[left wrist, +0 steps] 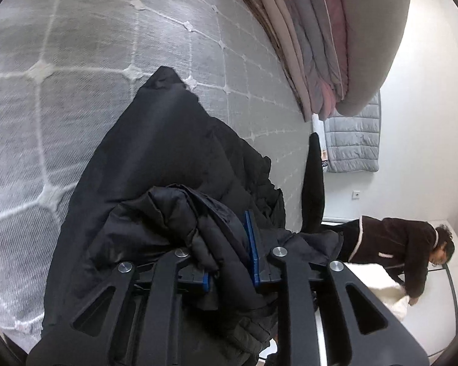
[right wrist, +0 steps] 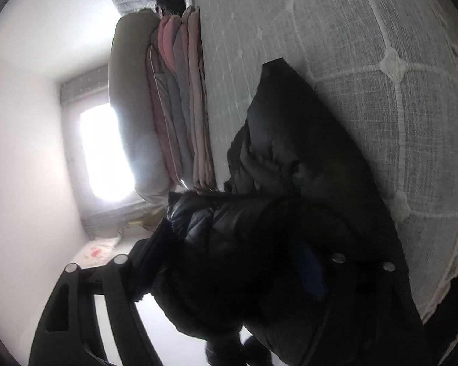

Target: Fold large clothes

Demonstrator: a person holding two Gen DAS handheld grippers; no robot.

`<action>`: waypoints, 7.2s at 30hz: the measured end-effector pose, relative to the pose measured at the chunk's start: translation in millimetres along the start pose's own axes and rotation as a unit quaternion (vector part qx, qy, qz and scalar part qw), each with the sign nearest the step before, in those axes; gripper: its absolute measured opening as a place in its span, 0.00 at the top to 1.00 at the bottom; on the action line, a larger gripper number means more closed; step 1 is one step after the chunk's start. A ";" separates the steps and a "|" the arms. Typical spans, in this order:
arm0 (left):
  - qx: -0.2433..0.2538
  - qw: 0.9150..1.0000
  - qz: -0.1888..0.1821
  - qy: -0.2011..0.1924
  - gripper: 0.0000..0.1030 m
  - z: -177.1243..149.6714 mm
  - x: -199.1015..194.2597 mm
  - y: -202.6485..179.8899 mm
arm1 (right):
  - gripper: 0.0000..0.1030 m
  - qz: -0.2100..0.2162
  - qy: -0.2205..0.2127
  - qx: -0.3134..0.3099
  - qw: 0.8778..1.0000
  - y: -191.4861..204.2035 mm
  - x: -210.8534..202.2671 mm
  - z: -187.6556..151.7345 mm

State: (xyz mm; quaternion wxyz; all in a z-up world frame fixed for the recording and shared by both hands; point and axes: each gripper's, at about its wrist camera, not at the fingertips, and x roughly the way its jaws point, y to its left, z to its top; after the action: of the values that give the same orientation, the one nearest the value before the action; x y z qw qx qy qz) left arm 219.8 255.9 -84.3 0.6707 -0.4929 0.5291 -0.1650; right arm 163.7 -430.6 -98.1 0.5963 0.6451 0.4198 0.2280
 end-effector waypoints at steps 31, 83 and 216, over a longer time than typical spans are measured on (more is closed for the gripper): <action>0.044 0.997 0.036 -0.054 0.40 1.8 -72.6 -46.2 | 0.10 0.047 0.103 -0.114 0.987 75.7 165.5 -20.3; 0.430 0.821 0.282 -0.248 0.26 -172.2 -52.8 -116.3 | 0.07 -0.167 -0.019 -0.386 0.907 83.8 82.2 -168.0; 0.131 0.990 0.050 -0.026 0.90 -136.8 -143.5 13.6 | 0.79 -0.088 0.034 -0.232 0.968 -3.8 -43.1 -130.9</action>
State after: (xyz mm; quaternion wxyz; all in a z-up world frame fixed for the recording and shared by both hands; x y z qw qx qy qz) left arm 41.0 302.3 -10.9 0.7506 -0.3777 0.5094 -0.1858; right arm 35.3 -390.3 -68.7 0.7326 0.4420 0.4305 0.2874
